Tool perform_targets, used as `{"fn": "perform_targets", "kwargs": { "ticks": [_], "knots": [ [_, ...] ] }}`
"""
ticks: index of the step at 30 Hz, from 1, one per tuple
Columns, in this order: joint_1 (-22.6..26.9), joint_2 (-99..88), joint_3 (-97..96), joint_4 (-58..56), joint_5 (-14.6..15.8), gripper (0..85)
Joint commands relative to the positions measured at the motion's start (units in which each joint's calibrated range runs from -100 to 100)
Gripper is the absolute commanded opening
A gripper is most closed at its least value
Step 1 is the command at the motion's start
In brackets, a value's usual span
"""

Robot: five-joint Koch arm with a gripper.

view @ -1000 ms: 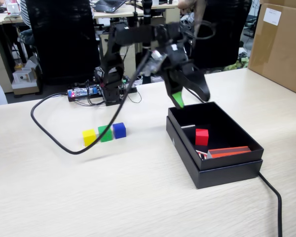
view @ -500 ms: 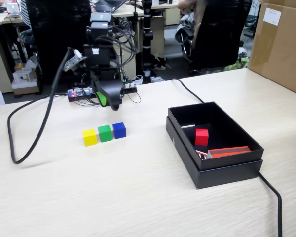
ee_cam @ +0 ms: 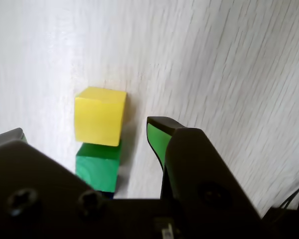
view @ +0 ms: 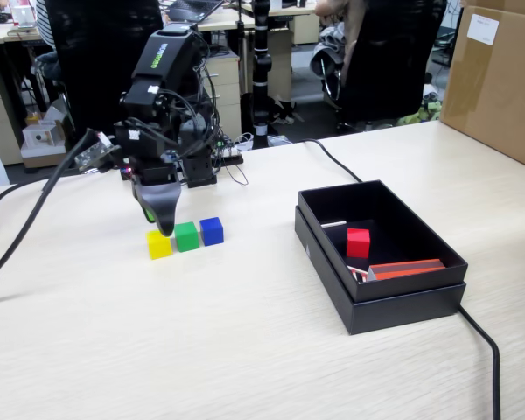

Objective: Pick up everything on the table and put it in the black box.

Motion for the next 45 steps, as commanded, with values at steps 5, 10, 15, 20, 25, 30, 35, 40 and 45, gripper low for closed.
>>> {"fn": "perform_targets", "kwargs": {
  "ticks": [5, 10, 15, 20, 25, 30, 35, 40, 45],
  "knots": [
    [-0.5, 6.7, 3.9, 0.9, 0.6, 44.7],
    [-0.5, 11.3, 5.7, 0.9, 0.4, 42.0],
    [-0.4, 14.0, 7.8, 0.9, 0.7, 32.6],
    [-0.5, 14.1, 8.6, 3.3, 1.0, 10.4],
    [-0.7, 7.0, 11.2, 3.1, 1.0, 9.0],
    [4.8, -0.8, 21.0, -1.1, 4.9, 9.2],
    [13.5, -0.5, 29.5, -2.7, 10.8, 9.2],
    [22.1, 6.6, 43.4, -10.5, 16.4, 9.2],
    [28.2, 14.2, 50.4, -11.0, 19.4, 9.2]
  ]
}}
